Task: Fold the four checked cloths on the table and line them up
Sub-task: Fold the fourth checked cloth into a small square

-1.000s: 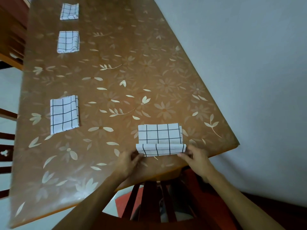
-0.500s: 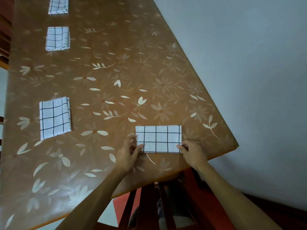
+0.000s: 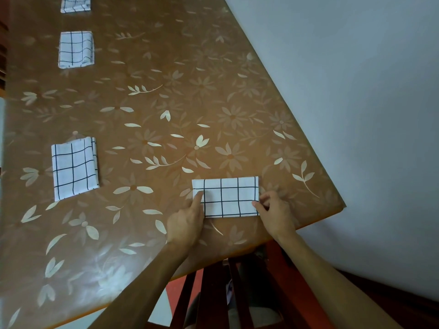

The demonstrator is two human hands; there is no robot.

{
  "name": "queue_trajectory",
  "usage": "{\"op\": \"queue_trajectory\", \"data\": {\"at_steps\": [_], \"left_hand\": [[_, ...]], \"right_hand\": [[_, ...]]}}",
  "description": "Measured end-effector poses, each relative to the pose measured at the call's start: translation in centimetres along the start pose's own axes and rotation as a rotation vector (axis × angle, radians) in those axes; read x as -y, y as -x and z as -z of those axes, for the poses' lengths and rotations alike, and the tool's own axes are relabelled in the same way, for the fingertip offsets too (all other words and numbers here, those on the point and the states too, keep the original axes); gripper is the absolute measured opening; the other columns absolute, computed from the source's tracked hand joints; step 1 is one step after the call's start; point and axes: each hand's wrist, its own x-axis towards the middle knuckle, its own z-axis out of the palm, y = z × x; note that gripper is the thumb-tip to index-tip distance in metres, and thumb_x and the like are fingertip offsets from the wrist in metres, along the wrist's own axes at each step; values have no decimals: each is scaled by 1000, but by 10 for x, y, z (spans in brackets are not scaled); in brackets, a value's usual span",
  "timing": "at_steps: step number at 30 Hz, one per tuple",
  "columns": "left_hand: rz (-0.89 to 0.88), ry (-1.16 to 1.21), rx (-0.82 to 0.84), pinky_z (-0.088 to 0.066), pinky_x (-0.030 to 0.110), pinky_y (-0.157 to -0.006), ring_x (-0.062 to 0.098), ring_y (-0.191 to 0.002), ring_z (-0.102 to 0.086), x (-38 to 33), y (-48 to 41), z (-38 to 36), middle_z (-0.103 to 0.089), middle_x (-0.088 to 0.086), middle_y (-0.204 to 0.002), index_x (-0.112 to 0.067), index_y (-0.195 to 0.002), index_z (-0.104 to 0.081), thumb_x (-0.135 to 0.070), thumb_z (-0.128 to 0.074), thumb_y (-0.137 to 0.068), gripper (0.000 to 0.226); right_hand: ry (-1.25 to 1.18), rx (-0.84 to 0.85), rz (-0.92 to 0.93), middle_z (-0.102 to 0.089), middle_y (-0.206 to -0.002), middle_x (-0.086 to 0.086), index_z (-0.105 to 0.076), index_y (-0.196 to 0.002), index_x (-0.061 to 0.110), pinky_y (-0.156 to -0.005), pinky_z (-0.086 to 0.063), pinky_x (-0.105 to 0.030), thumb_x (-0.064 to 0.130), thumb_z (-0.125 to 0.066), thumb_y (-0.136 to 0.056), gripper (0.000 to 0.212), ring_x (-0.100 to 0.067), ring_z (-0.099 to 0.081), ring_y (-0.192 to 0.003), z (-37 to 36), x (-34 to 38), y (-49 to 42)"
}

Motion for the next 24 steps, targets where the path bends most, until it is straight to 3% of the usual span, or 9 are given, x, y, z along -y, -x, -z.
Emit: {"op": "queue_trajectory", "data": {"at_steps": [2,5,7,9,13,16,19,24], "left_hand": [[-2,-75,-6,-53,39,-42,36,-62,-64,-3,2,-1,-64,17,-99,-17,-120,-57,-15,-74,-82,42],[-125,-214,-130,-55,50,-72,42,-91,-62,-4,-2,-4,-59,23,-116,-10,-113,-63,-6,-73,-77,37],[-317,-271,-117,-50,55,-94,45,-115,-58,-8,-8,-4,-55,26,-135,-11,-121,-63,-7,-69,-75,46],[-453,-269,-59,-45,53,-103,39,-124,-55,-13,-16,-7,-53,19,-141,-15,-129,-58,-10,-73,-71,60],[-457,-230,5,-47,50,-103,36,-115,-58,-19,-28,-12,-57,17,-131,-14,-133,-49,-12,-74,-77,61],[-477,-260,23,-43,53,-108,39,-122,-56,-14,-31,-14,-55,20,-136,-11,-134,-50,-17,-69,-82,56],[-488,-260,71,-38,56,-111,41,-136,-45,-4,-33,-14,-46,24,-146,-16,-141,-42,-22,-61,-78,66],[-504,-234,159,-24,58,-118,37,-152,-17,14,-35,-10,-16,20,-164,-24,-155,-23,-35,-41,-84,74]], "right_hand": [[38,-15,15,-69,-95,0,-56,-101,20,-56,-42,-23,39,-63,-93,22,-17,-64,-86,-3,-1,-2],[114,-81,95,-61,-111,-7,-55,-95,19,-64,-43,-27,37,-64,-92,20,-25,-61,-102,-8,-3,-3],[242,-152,236,-56,-119,-10,-58,-100,18,-77,-51,-37,29,-68,-90,18,-31,-56,-114,-12,-1,0],[325,-197,408,-53,-129,-9,-61,-113,16,-96,-49,-45,19,-70,-86,29,-33,-51,-123,-18,6,2],[450,-197,669,-41,-152,-11,-55,-131,14,-109,-37,-44,9,-58,-83,48,-28,-41,-138,-38,30,2],[494,-65,670,-26,-160,-13,-43,-144,6,-118,-28,-43,15,-44,-89,56,-27,-25,-148,-56,44,-4],[538,39,593,-14,-163,-11,-27,-153,6,-121,-23,-44,27,-23,-93,64,-24,-13,-151,-68,39,-13],[572,60,572,2,-165,-6,-7,-157,16,-122,-7,-42,47,-19,-102,65,-20,2,-152,-64,18,-22]]}}
